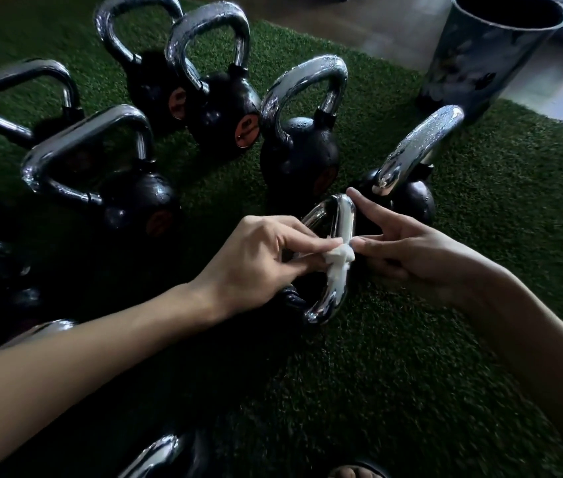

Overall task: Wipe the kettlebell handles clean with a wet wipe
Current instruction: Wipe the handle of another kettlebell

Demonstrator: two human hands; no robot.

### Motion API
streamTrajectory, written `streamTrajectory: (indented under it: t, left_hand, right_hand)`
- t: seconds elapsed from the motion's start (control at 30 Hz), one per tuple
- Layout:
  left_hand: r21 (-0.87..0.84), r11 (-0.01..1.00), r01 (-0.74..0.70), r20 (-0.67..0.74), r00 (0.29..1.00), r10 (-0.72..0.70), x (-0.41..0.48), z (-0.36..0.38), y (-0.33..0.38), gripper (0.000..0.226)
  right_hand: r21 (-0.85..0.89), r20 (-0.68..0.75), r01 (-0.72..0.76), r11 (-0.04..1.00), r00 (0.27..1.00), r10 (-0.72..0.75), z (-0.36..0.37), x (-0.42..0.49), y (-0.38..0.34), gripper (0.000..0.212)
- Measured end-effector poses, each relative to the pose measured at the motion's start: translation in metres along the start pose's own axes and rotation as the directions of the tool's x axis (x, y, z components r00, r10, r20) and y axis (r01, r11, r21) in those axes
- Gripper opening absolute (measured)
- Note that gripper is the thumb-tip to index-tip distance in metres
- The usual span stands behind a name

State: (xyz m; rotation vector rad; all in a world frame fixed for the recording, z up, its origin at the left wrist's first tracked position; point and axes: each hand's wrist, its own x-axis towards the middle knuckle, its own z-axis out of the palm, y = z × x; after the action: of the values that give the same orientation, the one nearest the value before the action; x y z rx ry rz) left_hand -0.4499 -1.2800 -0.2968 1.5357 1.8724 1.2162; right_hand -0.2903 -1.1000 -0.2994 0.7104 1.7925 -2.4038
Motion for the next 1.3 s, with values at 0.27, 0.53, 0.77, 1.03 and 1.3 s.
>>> streamTrajectory:
  t: [0.27, 0.53, 0.77, 1.03, 1.3]
  left_hand:
    - [0.021, 0.988, -0.154, 0.116, 0.982, 0.151, -0.051, -0.005, -0.004, 0.03]
    - [0.201, 0.952, -0.231, 0.189, 0.963, 0.194, -0.063, -0.027, -0.035, 0.029]
    - [0.156, 0.986, -0.055, 0.026, 0.998, 0.051, -0.06, -0.065, -0.043, 0.028]
    - [-0.096, 0.972, 0.217, -0.39, 0.89, -0.237, -0.061, -0.118, -0.027, 0.014]
    - [-0.157, 0.977, 0.145, -0.462, 0.863, -0.202, -0.049, -0.109, 0.0, 0.015]
  right_hand:
    - [-0.044, -0.021, 0.002, 0.999, 1.0, -0.003, 0.003, -0.001, -0.002, 0.08]
    - [-0.022, -0.04, 0.006, 1.0, 0.999, -0.007, 0.014, 0.005, -0.009, 0.081]
    - [0.077, -0.105, -0.011, 0.997, 0.994, 0.019, 0.048, 0.025, -0.018, 0.085]
    - [0.011, -0.138, 0.005, 1.0, 0.99, -0.003, 0.114, 0.076, -0.032, 0.086]
    - [-0.456, -0.223, 0.117, 0.882, 0.945, -0.24, 0.108, 0.057, -0.051, 0.058]
